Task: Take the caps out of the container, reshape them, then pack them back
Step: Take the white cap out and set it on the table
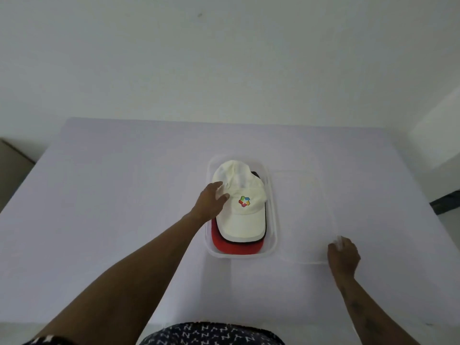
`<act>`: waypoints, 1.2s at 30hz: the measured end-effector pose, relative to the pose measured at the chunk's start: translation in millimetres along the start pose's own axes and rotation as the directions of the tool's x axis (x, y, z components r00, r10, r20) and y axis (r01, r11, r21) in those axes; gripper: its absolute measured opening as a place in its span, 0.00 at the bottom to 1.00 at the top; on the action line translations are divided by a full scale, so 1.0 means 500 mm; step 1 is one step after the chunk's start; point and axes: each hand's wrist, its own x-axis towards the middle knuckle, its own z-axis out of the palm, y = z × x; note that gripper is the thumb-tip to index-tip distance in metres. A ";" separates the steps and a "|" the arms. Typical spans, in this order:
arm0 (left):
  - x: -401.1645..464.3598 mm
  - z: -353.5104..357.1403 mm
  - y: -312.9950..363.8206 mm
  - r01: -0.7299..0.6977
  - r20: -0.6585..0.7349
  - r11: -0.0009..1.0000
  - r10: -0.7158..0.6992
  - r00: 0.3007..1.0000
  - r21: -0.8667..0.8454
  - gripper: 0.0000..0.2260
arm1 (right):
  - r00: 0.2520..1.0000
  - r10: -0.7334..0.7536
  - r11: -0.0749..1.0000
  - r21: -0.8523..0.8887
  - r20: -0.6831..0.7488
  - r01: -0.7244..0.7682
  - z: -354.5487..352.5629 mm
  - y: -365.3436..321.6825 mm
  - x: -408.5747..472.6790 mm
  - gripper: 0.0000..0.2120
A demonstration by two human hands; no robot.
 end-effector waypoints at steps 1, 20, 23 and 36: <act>0.006 0.009 0.004 0.007 0.037 0.999 -0.008 0.999 0.042 0.25 | 0.999 0.048 0.998 -0.030 0.021 -0.048 0.006 -0.001 0.010 0.20; 0.016 0.018 0.038 -0.038 -0.298 0.936 -0.073 0.952 -0.350 0.00 | 0.814 -0.567 0.812 0.250 0.122 0.528 0.184 -0.391 -0.050 0.08; -0.005 -0.030 0.062 -0.167 -0.379 0.890 -0.007 0.925 -0.425 0.01 | 0.773 -0.634 0.731 0.317 -0.010 0.604 0.151 -0.456 -0.083 0.08; -0.092 -0.325 -0.173 -0.074 -0.517 0.934 -0.127 0.846 -0.351 0.04 | 0.698 -0.677 0.708 0.464 0.232 0.532 0.344 -0.625 -0.364 0.07</act>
